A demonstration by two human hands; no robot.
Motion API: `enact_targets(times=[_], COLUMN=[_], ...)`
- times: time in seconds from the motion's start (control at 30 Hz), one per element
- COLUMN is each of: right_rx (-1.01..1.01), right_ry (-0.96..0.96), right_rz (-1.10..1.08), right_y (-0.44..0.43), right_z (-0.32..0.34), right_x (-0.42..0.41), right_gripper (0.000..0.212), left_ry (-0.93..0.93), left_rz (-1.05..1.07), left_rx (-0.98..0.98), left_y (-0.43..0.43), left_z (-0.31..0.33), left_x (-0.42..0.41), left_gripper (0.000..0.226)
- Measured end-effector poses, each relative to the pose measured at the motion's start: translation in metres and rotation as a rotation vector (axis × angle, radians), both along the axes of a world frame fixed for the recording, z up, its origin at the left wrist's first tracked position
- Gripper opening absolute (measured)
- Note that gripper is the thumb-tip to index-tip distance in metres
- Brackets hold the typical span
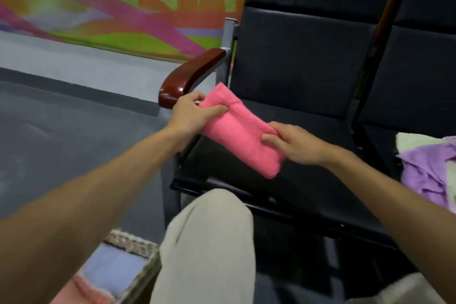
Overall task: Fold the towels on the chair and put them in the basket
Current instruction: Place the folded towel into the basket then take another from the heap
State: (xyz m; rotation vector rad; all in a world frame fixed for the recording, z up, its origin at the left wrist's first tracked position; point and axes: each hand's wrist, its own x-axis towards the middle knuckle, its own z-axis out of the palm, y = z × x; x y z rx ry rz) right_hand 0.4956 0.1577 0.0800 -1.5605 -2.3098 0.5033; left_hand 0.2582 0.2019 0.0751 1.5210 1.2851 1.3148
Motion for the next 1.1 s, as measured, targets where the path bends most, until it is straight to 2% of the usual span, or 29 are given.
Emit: enact_targets(times=[0.07,0.17,0.27,0.37,0.43,0.5,0.6,0.7,0.83,0.93,1.1], right_rx=[0.037,0.033,-0.048,-0.163,-0.254,-0.330,-0.441,-0.481,-0.482,-0.493,-0.465], right_ry=[-0.053,-0.081,-0.073,-0.105,-0.132,-0.148,-0.138,-0.155,-0.198,-0.268,-0.315], right_rz=[0.053,0.114,0.160,0.227,0.275,0.314,0.323,0.304,0.259,0.278,0.250], right_y=[0.007,0.014,0.010,-0.004,-0.015,-0.026,-0.033,-0.035,-0.036,-0.036,-0.037], right_z=[0.010,0.007,-0.023,-0.071,-0.106,-0.141,-0.191,-0.229,-0.265,-0.287,-0.287], right_x=[-0.043,-0.112,-0.175,-0.230,-0.262,-0.285,-0.306,-0.316,-0.325,-0.327,-0.325], right_gripper=[0.019,0.027,0.029,0.030,0.032,0.035,0.022,0.045,0.052,0.047,0.045], left_ry=[-0.066,-0.208,-0.474,-0.750,-0.775,-0.667,-0.416,0.005,0.377,0.507,0.560], left_rz=[0.085,0.214,0.282,0.333,0.411,0.498,0.629,0.658,0.594,0.562,0.517], left_rx=[-0.068,-0.146,-0.191,-0.271,-0.346,-0.395,-0.418,-0.446,-0.433,-0.467,-0.542], left_y=[-0.003,-0.015,-0.045,-0.093,-0.121,-0.140,-0.148,-0.143,-0.130,-0.123,-0.119], left_z=[0.004,-0.010,-0.051,-0.112,-0.153,-0.188,-0.228,-0.256,-0.284,-0.302,-0.297], left_x=[-0.038,-0.099,-0.158,-0.207,-0.231,-0.248,-0.262,-0.267,-0.263,-0.258,-0.254], left_gripper=[0.028,0.035,0.051,0.015,0.014,0.023,0.036,0.036,0.031,0.033,0.035])
